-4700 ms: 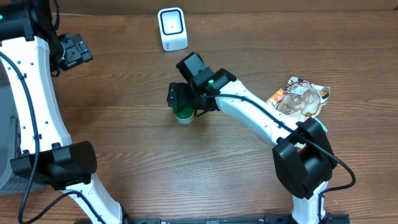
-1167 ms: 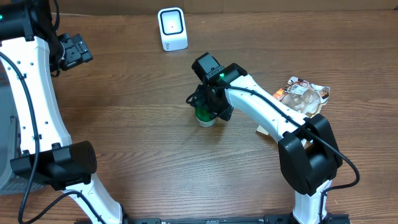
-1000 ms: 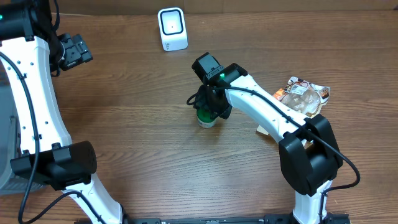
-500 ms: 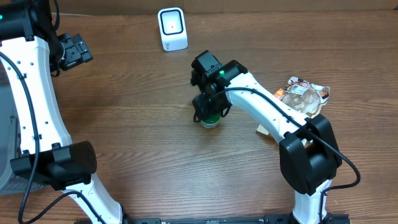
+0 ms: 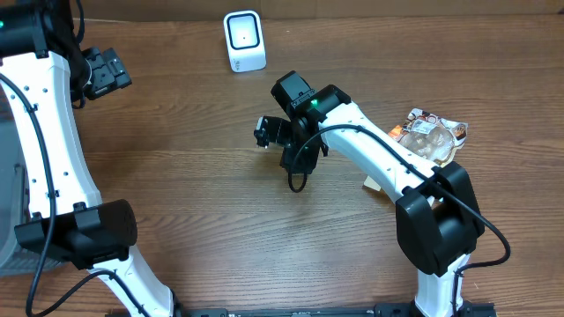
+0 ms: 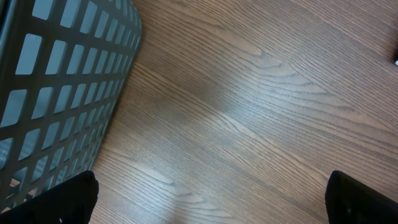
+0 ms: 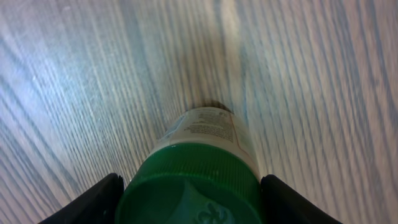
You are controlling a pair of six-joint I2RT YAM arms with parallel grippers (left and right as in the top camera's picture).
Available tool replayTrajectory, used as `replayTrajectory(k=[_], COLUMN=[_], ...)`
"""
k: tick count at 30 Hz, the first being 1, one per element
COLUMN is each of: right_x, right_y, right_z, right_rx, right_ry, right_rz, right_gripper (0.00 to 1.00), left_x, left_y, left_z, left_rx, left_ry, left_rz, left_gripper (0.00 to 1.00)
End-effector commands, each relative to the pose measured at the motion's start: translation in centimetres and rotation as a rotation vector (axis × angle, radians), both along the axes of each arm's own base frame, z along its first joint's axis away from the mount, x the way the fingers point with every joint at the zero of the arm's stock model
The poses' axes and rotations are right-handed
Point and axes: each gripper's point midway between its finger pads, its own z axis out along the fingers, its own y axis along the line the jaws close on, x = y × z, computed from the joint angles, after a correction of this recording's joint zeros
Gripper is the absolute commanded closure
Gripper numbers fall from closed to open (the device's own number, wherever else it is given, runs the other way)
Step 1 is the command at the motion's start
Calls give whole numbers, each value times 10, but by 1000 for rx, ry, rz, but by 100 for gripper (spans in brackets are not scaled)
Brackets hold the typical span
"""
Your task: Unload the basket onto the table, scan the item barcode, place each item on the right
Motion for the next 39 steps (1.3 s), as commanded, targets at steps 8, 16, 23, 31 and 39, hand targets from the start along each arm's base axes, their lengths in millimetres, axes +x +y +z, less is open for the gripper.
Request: replayTrajectory(k=[8, 16, 23, 31, 39], right_x=[-6, 1, 8, -1, -10], right_y=[26, 34, 39, 11, 5], right_z=[14, 24, 62, 101, 85], right_rx=[99, 135, 181, 130, 95], right_ry=[-27, -25, 2, 122, 197], right_rz=[263, 127, -110, -563, -713], right_gripper=[33, 16, 0, 0, 8], left_x=[-5, -5, -5, -5, -5], left_y=[2, 2, 2, 2, 2], left_z=[20, 20, 20, 20, 20], left_rx=[30, 30, 30, 30, 30], left_ry=[-49, -49, -49, -49, -49], left_rz=[-16, -16, -15, -15, -16], left_gripper=[0, 0, 0, 0, 0])
